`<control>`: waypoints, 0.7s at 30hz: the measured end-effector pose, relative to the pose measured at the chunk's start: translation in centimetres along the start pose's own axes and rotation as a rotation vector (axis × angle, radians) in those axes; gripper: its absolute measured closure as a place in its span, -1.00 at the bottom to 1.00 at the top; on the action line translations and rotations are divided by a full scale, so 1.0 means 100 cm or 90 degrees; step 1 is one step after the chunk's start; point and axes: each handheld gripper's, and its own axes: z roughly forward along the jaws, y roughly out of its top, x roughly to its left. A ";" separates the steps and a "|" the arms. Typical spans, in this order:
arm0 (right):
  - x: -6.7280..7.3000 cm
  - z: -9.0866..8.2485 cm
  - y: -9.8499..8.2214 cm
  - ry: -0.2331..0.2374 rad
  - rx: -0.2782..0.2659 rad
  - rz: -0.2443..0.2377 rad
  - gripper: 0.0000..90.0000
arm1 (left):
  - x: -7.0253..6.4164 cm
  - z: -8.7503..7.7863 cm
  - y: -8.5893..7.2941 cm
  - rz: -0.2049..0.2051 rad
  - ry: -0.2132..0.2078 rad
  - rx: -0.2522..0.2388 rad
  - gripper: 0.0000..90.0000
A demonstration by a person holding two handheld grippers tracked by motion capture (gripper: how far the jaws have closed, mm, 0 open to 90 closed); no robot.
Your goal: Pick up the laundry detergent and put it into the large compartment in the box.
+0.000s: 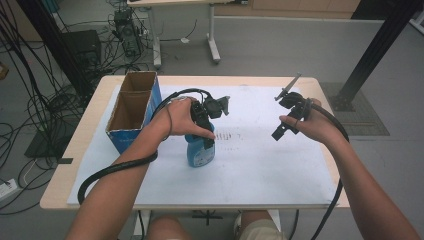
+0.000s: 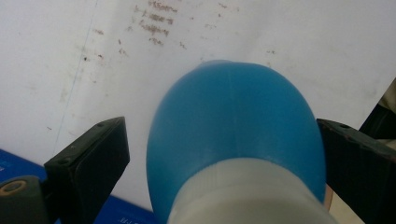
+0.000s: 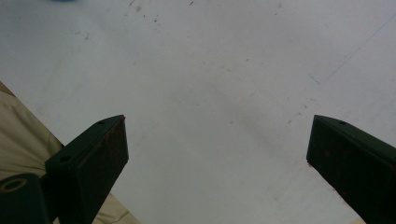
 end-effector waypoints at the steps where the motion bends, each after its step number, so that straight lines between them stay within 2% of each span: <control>1: 0.000 0.001 0.000 0.002 0.001 0.001 -0.88 | 0.000 0.000 0.000 0.000 0.000 0.000 -0.87; 6: -0.001 0.002 0.000 0.003 0.001 0.000 -0.88 | 0.000 -0.001 -0.001 -0.006 -0.002 -0.002 -0.87; 21: 0.001 0.001 -0.001 0.001 0.000 0.002 -0.88 | 0.000 -0.001 -0.002 -0.001 -0.001 -0.002 -0.87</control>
